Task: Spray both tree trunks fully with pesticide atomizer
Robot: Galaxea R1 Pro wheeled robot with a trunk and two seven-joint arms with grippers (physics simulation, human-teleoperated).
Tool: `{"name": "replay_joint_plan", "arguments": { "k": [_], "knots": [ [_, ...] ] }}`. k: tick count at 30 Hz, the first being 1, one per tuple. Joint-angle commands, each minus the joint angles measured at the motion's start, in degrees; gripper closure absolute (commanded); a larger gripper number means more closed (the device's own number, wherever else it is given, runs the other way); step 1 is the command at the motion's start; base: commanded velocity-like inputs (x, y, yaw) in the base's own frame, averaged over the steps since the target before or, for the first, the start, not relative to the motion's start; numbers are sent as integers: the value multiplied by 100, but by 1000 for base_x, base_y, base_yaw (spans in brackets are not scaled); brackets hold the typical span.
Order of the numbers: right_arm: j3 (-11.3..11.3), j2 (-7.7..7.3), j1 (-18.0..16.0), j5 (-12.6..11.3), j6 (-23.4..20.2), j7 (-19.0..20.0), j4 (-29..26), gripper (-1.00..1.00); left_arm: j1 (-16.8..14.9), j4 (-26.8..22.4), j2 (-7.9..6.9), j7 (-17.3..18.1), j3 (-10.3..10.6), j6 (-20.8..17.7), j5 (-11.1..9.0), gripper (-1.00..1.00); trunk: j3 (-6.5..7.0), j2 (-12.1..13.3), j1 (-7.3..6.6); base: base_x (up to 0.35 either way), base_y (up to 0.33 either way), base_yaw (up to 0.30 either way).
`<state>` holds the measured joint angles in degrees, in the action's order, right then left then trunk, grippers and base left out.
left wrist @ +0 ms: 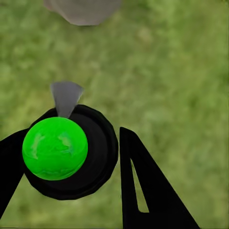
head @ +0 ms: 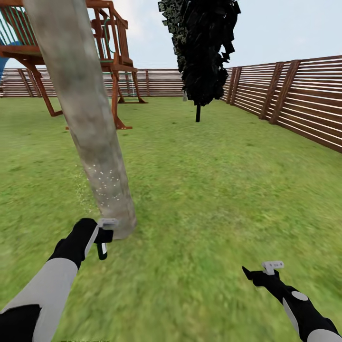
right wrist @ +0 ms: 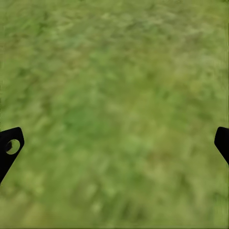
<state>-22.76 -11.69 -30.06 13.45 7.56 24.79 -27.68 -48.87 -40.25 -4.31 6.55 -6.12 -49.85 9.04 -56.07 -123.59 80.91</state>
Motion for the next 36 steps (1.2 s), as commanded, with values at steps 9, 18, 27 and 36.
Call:
{"name": "replay_joint_plan", "arguments": {
  "k": [9,18,27,36],
  "knots": [
    [6,0,0,0,0,0,8,-100,0,17,0,-13,-289,18,13,100,0,0,0,108,-260,59],
    [9,0,0,0,0,0,5,-100,0,17,-3,-13,-293,19,22,100,0,0,0,144,-266,201],
    [6,0,0,0,0,0,1,-100,50,215,-52,-778,-286,8,38,100,0,0,0,192,-230,204],
    [8,0,0,0,0,0,0,-100,61,435,-69,-794,-293,-2,29,100,0,0,0,266,-163,75]
  ]
}}
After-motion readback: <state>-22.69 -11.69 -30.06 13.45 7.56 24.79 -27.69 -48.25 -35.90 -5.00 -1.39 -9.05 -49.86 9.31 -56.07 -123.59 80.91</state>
